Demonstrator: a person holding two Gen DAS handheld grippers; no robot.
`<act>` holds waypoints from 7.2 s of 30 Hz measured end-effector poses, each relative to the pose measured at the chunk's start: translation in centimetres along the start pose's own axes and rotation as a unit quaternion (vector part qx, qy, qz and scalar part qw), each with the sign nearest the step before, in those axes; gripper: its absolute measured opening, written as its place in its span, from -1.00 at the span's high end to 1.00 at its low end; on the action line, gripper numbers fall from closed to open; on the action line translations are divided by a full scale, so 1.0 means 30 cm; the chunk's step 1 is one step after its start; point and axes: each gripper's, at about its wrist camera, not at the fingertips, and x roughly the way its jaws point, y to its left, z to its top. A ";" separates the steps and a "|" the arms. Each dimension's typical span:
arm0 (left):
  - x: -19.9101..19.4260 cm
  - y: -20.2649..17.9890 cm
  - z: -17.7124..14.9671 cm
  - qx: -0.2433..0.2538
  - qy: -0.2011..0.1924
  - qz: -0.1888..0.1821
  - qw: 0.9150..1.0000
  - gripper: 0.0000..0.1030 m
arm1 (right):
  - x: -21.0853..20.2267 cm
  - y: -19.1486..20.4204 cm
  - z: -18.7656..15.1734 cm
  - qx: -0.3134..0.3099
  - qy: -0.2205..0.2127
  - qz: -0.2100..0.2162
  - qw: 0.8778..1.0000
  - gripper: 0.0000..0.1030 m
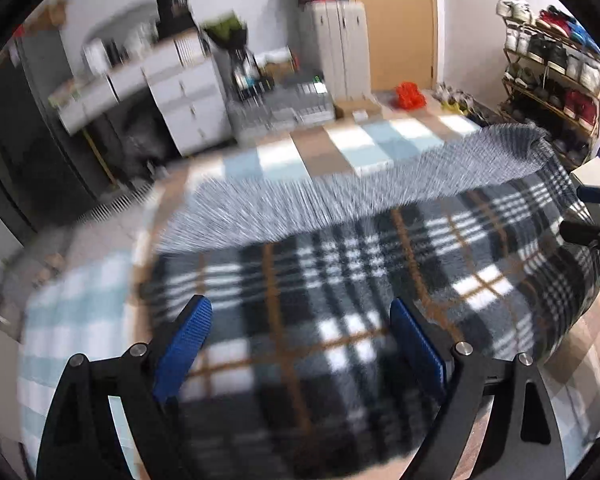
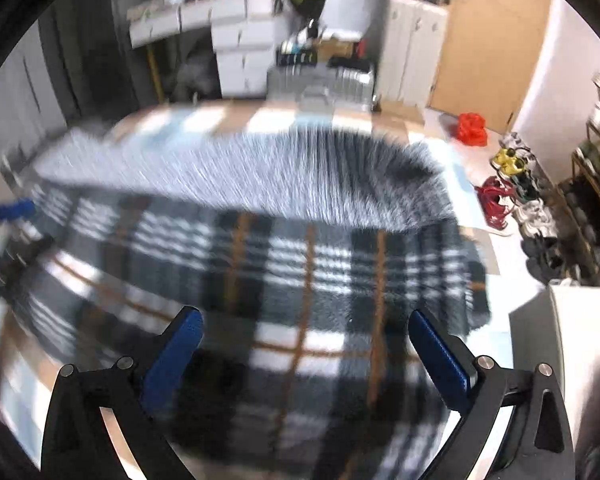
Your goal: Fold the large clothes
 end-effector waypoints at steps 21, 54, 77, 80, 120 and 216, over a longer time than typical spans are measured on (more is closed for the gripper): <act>-0.054 0.069 -0.118 -0.101 0.013 -0.011 0.995 -0.98 | -0.075 0.082 -0.071 0.043 0.000 0.009 0.999 -1.00; 0.135 0.171 -0.226 -0.361 0.050 -0.156 0.918 -0.98 | 0.080 -0.340 -0.253 0.349 0.009 0.116 0.930 -1.00; 0.179 0.139 -0.191 -0.408 0.063 -0.278 0.867 -0.34 | 0.142 -0.301 -0.200 0.305 0.016 0.168 0.937 0.45; 0.167 0.137 -0.189 -0.406 0.060 -0.273 0.870 -0.19 | 0.132 -0.309 -0.205 0.314 0.006 0.176 0.933 0.50; -0.194 0.106 -0.306 -0.273 0.059 -0.083 0.957 -0.30 | -0.327 -0.272 -0.466 0.274 -0.080 -0.017 0.958 -0.31; -0.144 0.253 -0.658 -0.607 -0.014 -0.332 0.722 -0.32 | -0.197 0.288 -0.348 -0.007 -0.081 -0.006 0.997 -1.00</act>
